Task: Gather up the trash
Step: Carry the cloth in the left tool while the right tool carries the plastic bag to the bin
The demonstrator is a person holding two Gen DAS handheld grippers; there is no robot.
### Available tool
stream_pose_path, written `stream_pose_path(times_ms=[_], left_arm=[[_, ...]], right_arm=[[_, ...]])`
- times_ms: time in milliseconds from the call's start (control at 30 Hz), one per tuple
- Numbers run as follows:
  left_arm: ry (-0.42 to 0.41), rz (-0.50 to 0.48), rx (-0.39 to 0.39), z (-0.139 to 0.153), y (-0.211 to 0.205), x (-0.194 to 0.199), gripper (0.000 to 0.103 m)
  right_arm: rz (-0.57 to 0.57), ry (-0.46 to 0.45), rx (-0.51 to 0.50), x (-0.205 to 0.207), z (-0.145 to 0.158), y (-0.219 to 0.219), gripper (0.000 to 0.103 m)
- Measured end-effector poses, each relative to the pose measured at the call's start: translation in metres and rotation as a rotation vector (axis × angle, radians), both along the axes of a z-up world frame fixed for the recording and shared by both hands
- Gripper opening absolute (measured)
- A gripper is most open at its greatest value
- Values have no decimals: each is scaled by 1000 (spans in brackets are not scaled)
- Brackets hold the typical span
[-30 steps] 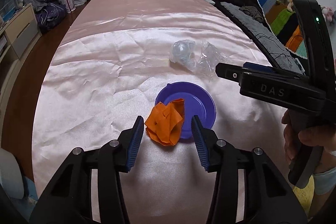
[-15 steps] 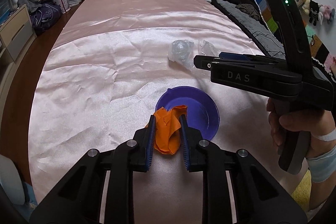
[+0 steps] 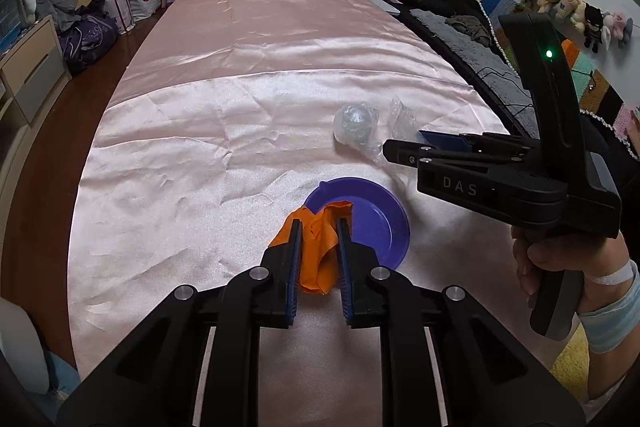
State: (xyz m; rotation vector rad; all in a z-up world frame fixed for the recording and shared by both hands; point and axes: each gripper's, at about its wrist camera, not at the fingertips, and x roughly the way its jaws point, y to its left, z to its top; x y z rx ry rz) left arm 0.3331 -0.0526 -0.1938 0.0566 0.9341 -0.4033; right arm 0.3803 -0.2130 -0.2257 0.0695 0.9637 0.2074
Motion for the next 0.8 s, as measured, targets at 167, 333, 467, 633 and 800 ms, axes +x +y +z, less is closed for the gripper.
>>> stream_pose_path(times_ms=[167,333,467,633,800], left_arm=[[-20,-6,2,14,-1,-16,15],[-41,-15,9,29,-2,-44,15],[-47,-16,-1,39,0,-75,15],[-33,-12,-29,43,6,-117,15],[-18,-14,-47,41,10,-162,15]], right_arm=[[-17,-21,36,-31,15,-12,40],[-22,-51,38,-69,39,-20,40],[-24,-70,36,-103,54,-23,40],[-19,-66,36,-149,61,-22,40],[-12,-58,63,-194,61,-19,40]])
